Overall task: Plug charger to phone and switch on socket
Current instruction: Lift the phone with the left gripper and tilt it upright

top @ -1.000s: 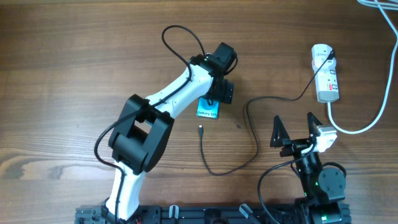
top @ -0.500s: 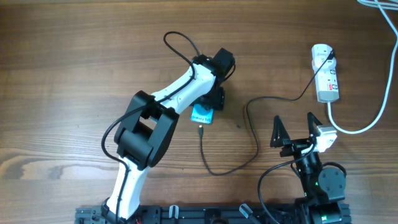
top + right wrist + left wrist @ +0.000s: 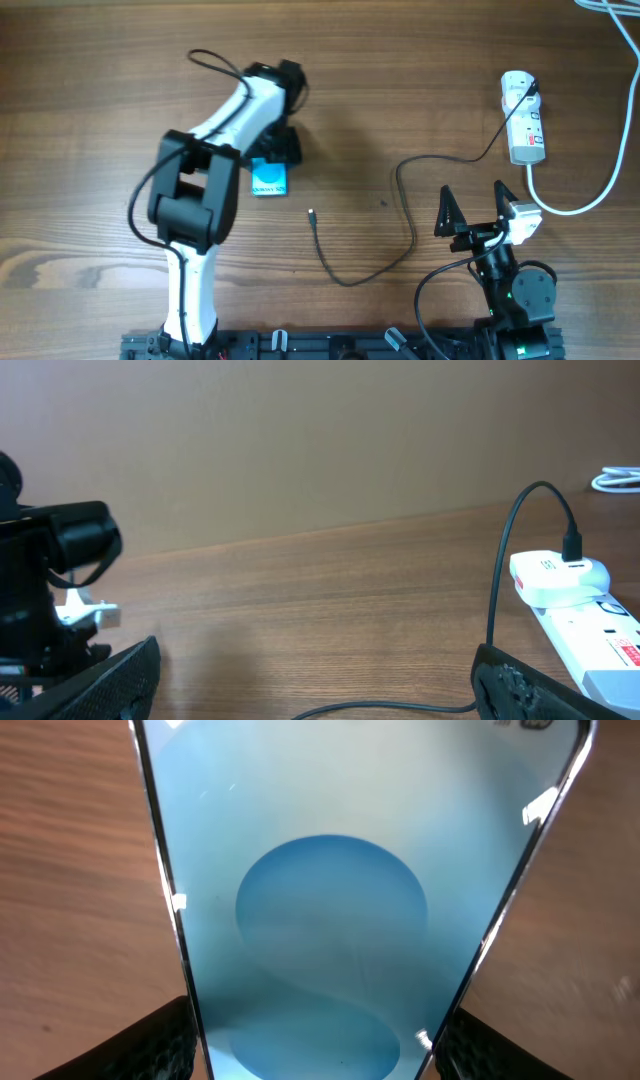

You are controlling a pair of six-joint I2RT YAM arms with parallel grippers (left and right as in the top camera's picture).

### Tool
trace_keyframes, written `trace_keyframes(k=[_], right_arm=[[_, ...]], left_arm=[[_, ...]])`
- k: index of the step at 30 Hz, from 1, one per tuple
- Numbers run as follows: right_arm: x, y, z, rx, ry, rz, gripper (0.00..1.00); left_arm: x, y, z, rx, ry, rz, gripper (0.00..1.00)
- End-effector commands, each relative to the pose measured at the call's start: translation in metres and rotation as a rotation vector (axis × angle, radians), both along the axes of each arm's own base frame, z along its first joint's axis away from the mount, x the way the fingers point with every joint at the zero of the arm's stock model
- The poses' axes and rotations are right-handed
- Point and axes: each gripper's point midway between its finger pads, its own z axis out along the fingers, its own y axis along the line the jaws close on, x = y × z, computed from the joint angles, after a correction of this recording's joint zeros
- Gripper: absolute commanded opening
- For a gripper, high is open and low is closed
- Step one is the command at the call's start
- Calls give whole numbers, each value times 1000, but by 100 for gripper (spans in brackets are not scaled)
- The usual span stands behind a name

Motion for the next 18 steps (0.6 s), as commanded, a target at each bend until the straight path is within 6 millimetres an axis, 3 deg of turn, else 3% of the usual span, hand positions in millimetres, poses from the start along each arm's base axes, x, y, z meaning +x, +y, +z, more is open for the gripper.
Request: trace_keyframes(k=[1,5,6,7,8,13,16,18], right_arm=[[-1,3,2,-16,-14,17,100],[-1,3,2,-16,-14,17,100],[-1,3,2,-16,-14,17,100],[-1,3,2,-16,-14,17,100],[-1,3,2,-16,-14,17,100],[-1,3,2,-16,-14,17,100],[-1,3,2,-16,-14,17,100],[-1,3,2,-16,-14,17,99]], left_arm=[[9,32,-21,5,10,98,79],[16,26,-23,-105,6,72,82],[17,26,-24,-105,3,71,85],[18,26,-24,-106,-1,72,98],[19,25,-24,-108,-8,72,100],[27,18,-25,-143,-37,87,100],[22,9,-24,-177,-17,75,83],[21,3,-24,-180,-15,53,80]])
